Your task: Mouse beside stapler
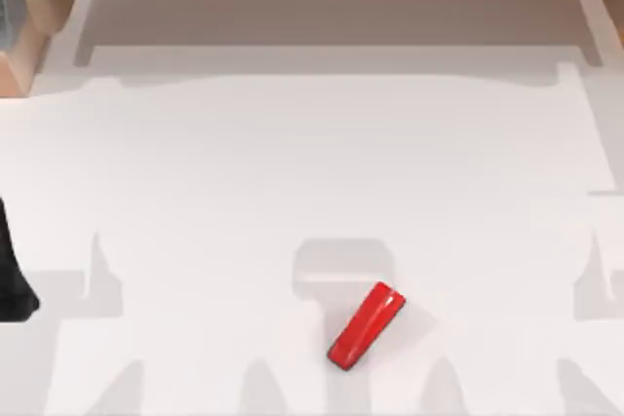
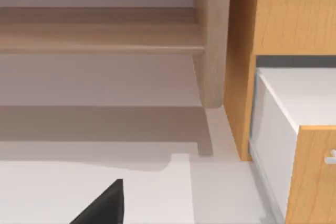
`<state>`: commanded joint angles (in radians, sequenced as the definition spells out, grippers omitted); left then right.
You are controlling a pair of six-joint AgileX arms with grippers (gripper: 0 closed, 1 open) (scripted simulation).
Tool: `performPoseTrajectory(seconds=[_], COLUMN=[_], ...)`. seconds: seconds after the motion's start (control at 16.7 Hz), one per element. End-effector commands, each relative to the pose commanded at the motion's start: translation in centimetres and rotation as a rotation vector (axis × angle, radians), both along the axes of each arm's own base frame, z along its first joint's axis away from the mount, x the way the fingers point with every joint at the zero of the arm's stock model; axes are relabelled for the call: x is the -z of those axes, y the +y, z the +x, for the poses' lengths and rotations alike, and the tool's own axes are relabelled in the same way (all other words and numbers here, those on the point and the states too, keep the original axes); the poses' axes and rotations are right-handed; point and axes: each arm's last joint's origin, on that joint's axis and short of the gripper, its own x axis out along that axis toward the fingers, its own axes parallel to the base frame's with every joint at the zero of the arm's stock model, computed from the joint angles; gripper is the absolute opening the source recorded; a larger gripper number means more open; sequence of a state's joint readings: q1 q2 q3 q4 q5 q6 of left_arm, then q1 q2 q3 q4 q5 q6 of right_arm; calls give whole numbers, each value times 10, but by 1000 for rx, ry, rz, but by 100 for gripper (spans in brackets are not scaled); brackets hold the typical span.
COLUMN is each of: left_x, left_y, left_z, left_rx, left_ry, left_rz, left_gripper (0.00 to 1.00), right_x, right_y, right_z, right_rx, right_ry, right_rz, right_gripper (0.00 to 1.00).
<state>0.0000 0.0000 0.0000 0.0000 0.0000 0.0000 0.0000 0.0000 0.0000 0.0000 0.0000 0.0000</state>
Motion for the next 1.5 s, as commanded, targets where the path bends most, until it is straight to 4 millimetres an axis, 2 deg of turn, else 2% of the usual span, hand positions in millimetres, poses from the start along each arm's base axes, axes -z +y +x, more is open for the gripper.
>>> performPoseTrajectory(seconds=[0.18,0.36,0.54,0.72,0.84,0.96,1.14,1.32,1.5], left_x=[0,0,0,0,0,0,0,0,0], left_y=[0,0,0,0,0,0,0,0,0], left_z=[0,0,0,0,0,0,0,0,0], left_rx=[0,0,0,0,0,0,0,0,0], left_ry=[0,0,0,0,0,0,0,0,0], left_rz=[0,0,0,0,0,0,0,0,0], left_gripper=[100,100,100,100,100,100,100,100,100], right_x=[-2,-18,-53,-102,-135,-161,-179,-165,-127], right_y=[0,-3,-6,-12,-19,-30,-55,-88,-125], right_z=[0,1,8,33,63,104,180,255,313], right_rx=[3,21,41,50,50,46,30,3,-32], right_ry=[9,86,217,379,498,621,803,976,1138], right_rz=[-5,-41,-94,-149,-181,-206,-230,-237,-229], right_gripper=[100,100,100,100,100,100,100,100,100])
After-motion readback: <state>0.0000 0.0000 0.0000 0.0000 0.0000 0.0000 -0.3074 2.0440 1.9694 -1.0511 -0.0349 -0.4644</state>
